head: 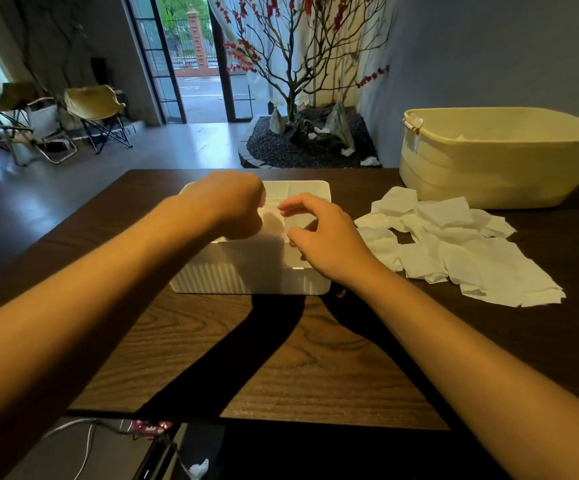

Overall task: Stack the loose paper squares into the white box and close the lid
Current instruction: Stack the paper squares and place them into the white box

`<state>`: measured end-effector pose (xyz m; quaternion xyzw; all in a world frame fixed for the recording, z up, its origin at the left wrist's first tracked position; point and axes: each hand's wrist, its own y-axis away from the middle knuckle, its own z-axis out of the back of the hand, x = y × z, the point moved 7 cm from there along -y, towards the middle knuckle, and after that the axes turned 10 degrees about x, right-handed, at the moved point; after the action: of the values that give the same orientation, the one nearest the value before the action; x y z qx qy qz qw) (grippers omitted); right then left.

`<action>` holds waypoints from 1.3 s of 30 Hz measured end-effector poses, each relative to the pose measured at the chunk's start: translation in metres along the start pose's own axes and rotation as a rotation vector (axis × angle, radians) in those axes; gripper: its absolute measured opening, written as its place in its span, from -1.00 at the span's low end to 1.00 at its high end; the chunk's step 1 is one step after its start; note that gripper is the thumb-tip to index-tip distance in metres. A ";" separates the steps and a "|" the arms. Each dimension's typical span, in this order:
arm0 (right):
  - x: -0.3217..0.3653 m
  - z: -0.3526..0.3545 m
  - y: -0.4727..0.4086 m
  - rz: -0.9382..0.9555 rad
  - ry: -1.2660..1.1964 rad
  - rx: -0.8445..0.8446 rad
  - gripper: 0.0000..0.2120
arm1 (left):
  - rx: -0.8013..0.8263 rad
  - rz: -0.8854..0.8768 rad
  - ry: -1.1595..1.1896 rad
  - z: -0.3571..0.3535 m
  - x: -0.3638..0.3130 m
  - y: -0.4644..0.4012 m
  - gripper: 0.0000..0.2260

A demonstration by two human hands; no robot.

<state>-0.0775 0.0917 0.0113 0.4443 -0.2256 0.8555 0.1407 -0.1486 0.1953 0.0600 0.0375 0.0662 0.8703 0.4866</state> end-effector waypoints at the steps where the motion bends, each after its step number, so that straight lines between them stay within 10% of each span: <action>1: -0.001 -0.001 -0.001 0.001 0.000 0.001 -0.69 | 0.081 -0.031 0.026 -0.003 0.002 -0.001 -0.65; 15: -0.005 0.000 -0.005 0.029 -0.043 0.005 -0.71 | 0.441 -0.091 0.103 -0.028 -0.009 -0.018 -0.60; 21: -0.010 0.004 0.005 0.037 -0.063 -0.015 -0.66 | 0.374 -0.069 0.172 -0.019 -0.001 -0.013 -0.72; 28: -0.032 0.058 0.021 -0.008 -0.074 -0.190 -0.69 | -0.062 -0.198 0.308 0.022 -0.058 -0.001 -0.78; 35: -0.082 0.132 0.047 -0.197 0.057 -0.353 -0.68 | -0.102 -0.288 0.324 -0.014 -0.140 -0.037 -0.78; 39: -0.114 0.161 0.052 -0.401 0.425 -0.278 -0.57 | 0.053 -0.319 0.299 -0.063 -0.181 -0.068 -0.44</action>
<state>0.0758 -0.0395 -0.0151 0.2679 -0.2136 0.8453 0.4098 -0.0047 0.0719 -0.0125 -0.0904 0.1656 0.7761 0.6018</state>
